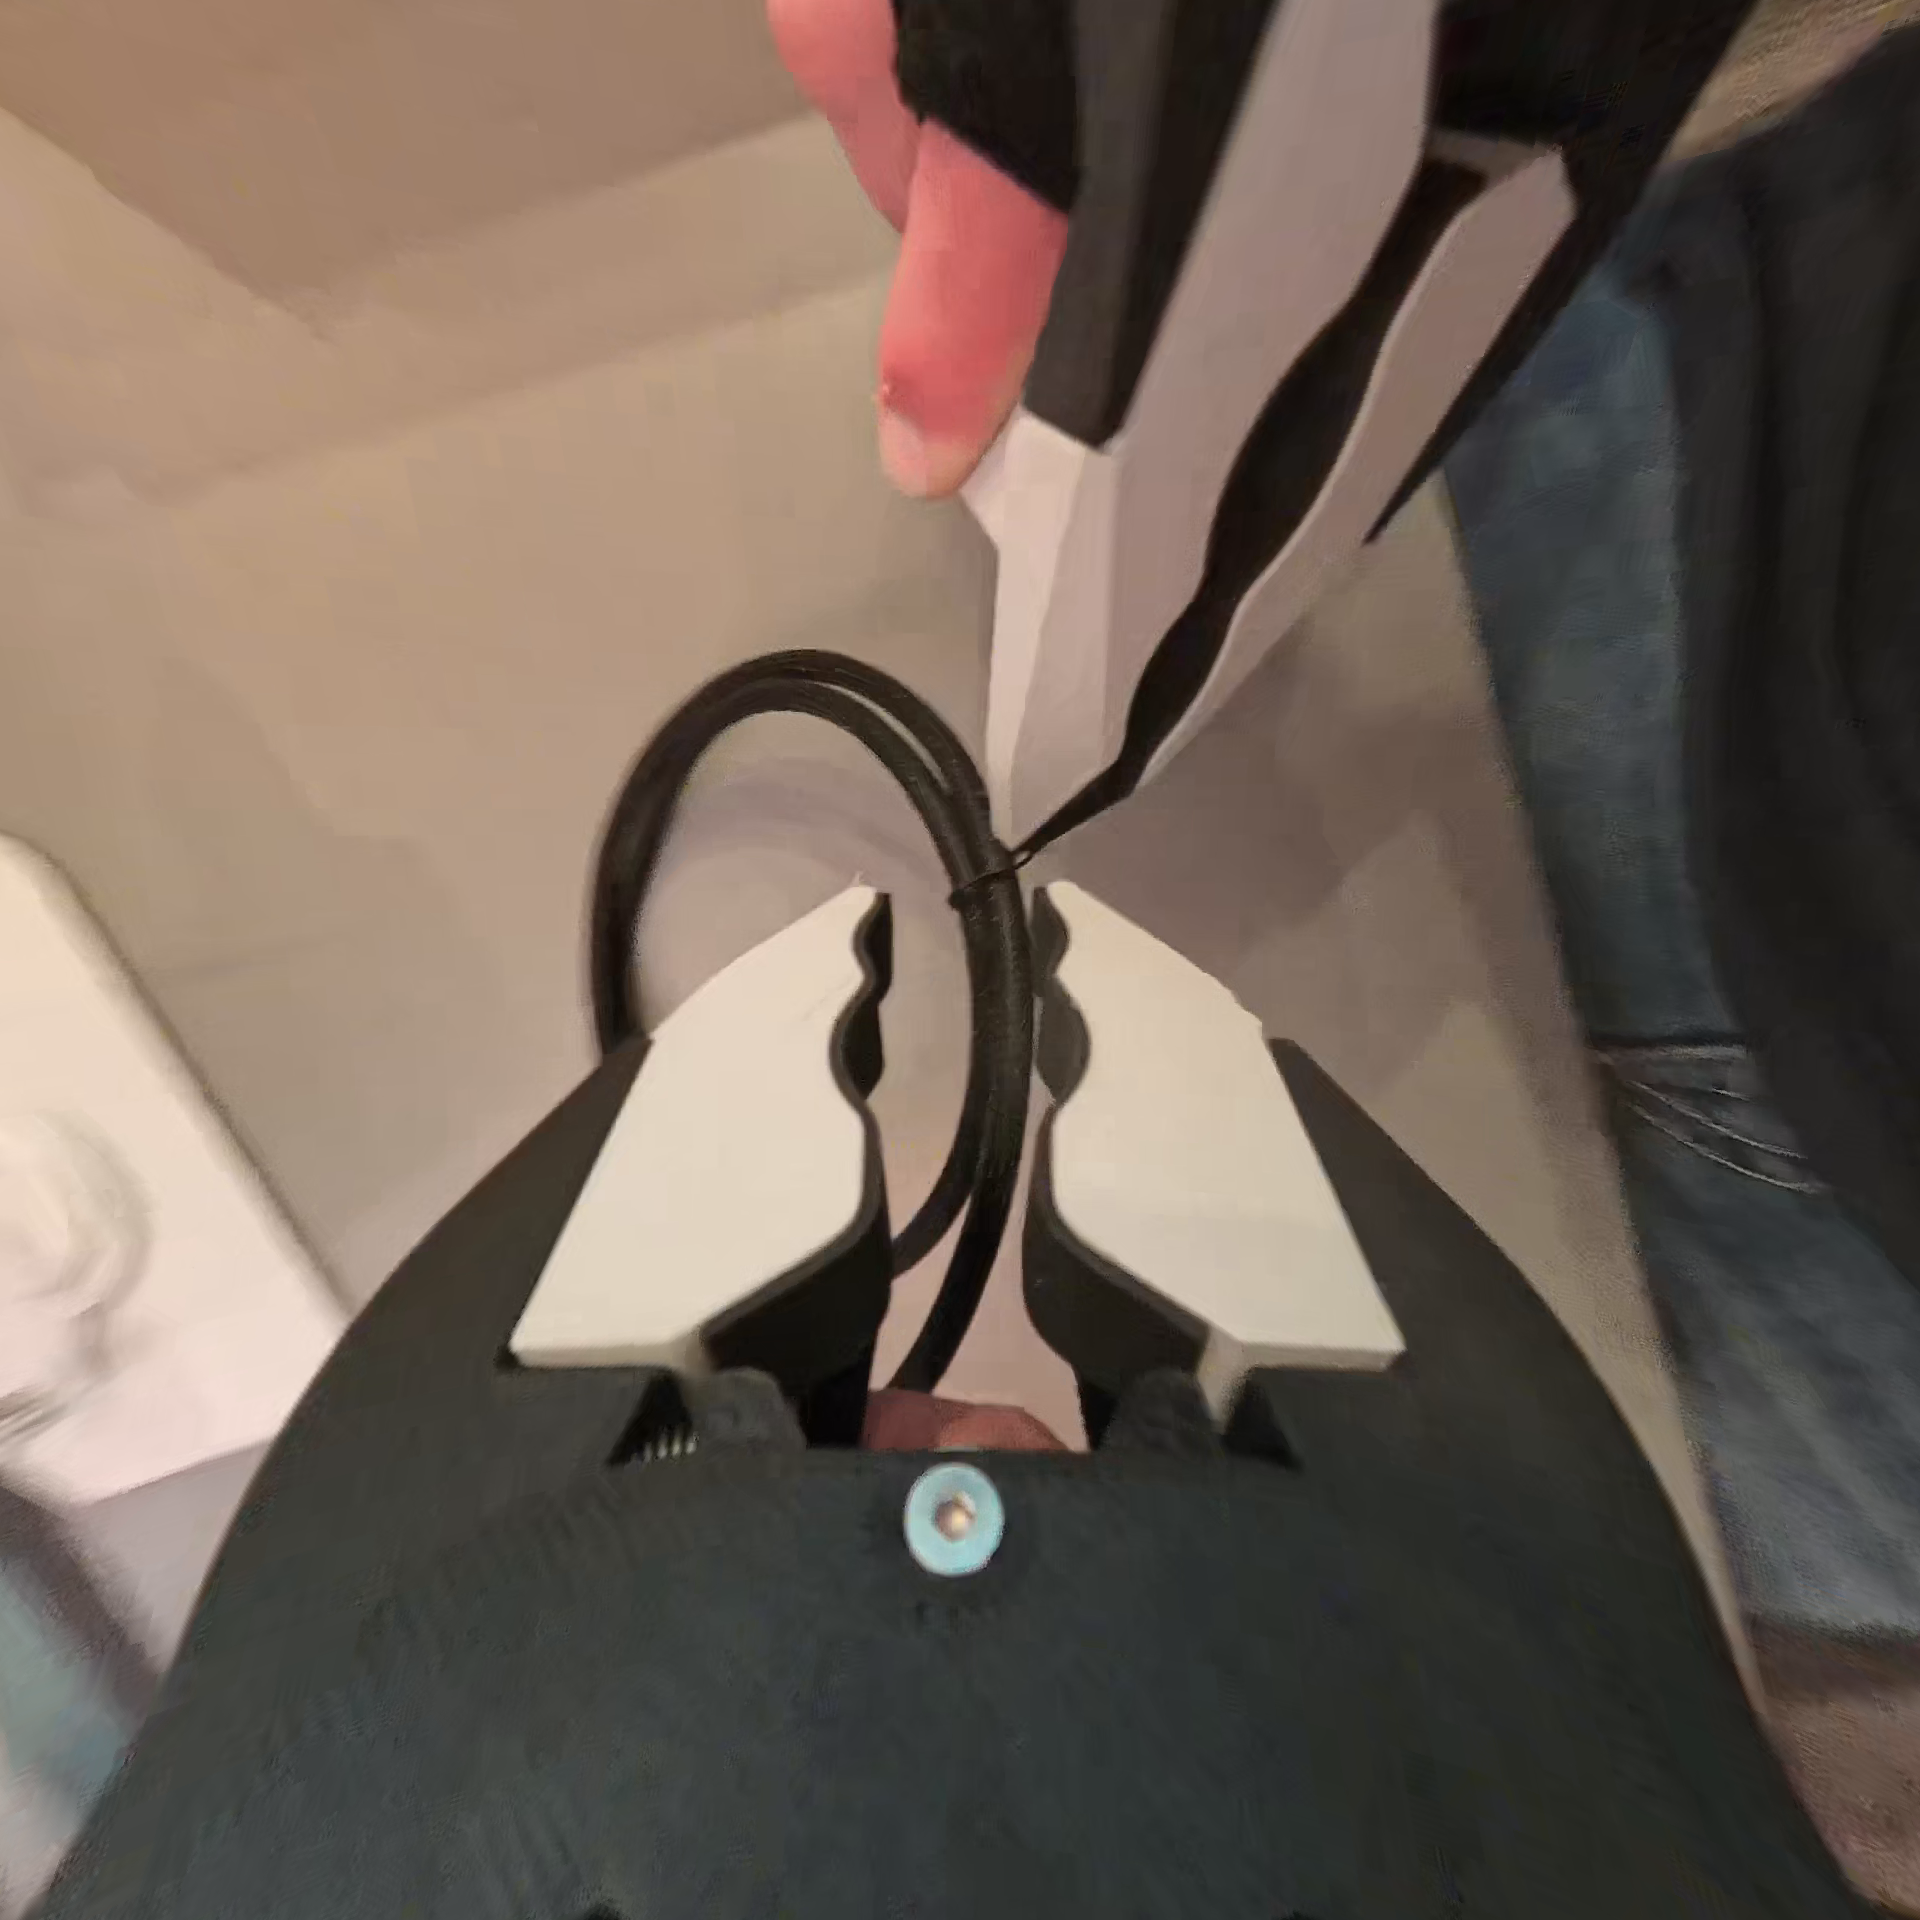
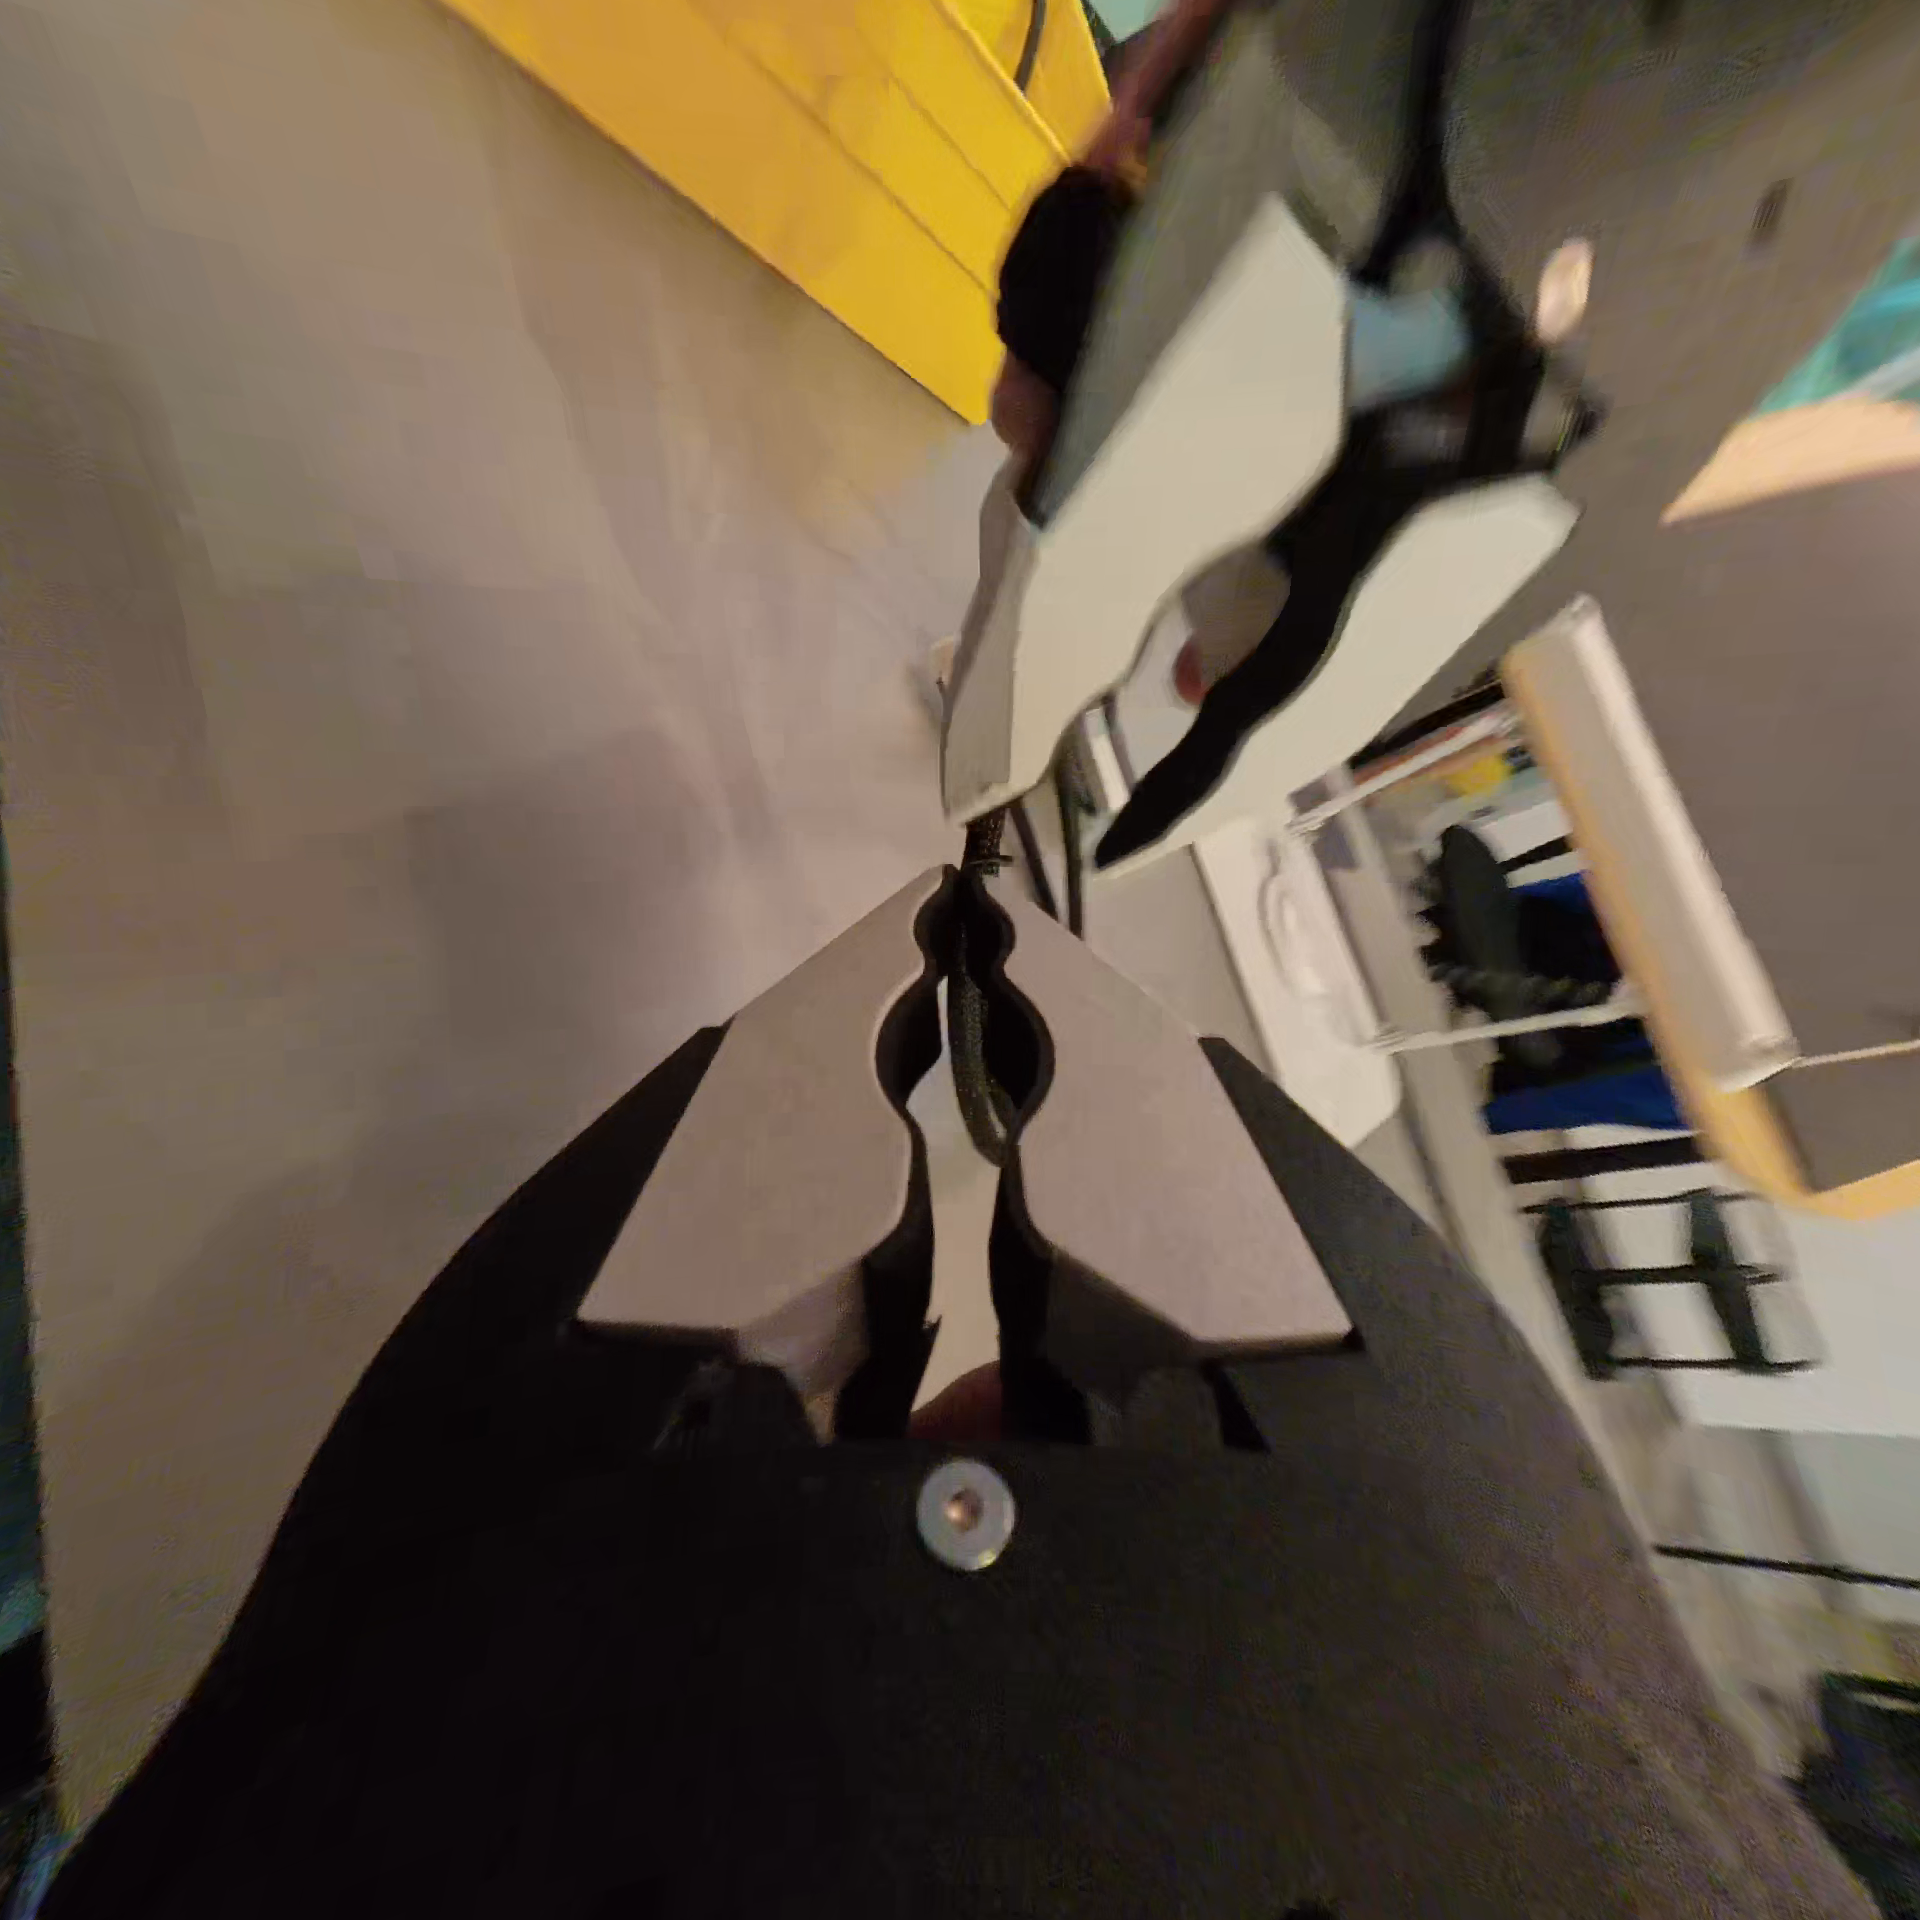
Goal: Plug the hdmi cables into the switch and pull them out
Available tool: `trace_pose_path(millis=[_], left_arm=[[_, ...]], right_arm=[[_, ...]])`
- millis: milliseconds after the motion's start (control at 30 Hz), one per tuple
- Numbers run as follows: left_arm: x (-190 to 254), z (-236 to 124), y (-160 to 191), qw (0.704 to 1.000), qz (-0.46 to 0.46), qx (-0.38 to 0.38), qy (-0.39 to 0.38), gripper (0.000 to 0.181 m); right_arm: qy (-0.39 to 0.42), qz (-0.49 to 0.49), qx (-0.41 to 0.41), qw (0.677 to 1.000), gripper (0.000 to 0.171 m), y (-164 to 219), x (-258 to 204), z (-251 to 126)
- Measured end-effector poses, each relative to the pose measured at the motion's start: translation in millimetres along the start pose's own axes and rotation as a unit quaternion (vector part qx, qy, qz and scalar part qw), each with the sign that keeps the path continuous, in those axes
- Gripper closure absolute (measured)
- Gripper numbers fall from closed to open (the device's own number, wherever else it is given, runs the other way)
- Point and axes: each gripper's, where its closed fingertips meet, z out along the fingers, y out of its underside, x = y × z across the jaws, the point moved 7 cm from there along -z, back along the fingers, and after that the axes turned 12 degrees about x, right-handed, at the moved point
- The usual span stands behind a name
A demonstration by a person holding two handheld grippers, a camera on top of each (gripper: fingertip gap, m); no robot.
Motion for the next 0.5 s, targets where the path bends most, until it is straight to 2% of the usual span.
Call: trace_pose_path(millis=[67, 133, 200, 300, 367, 433, 500], left_arm=[[3.0, -10.9, -3.7, 0.995, 0.044, 0.003, -0.094, 0.145], [11.3, -24.2, -11.2, 0.982, 0.052, 0.047, -0.178, 0.145], [27.2, -32.8, -13.7, 0.965, 0.063, 0.084, -0.240, 0.146], [50.5, -25.0, -7.4, 0.947, 0.074, 0.084, -0.303, 0.145], [53.7, -20.7, -3.3, 0.912, 0.087, 0.082, -0.392, 0.146], [58.3, -14.1, -1.8, 0.884, 0.075, 0.108, -0.448, 0.146], [63.7, -0.6, 2.0, 0.858, 0.081, 0.094, -0.499, 0.136]], right_arm=[[-0.006, 0.070, 0.006, 0.998, 0.171, 3.9, 4.0, -0.4], [-0.016, 0.133, 0.022, 0.991, 0.171, 4.9, 6.9, -1.2], [-0.021, 0.192, 0.036, 0.981, 0.171, 5.7, 11.0, -1.7], [-0.027, 0.272, 0.064, 0.960, 0.171, 5.1, 18.8, -3.9], [-0.031, 0.317, 0.078, 0.945, 0.171, 5.0, 23.0, -5.3], [-0.033, 0.365, 0.088, 0.926, 0.171, 6.1, 25.8, -6.0], [-0.035, 0.413, 0.101, 0.904, 0.171, 7.1, 28.1, -6.6]])
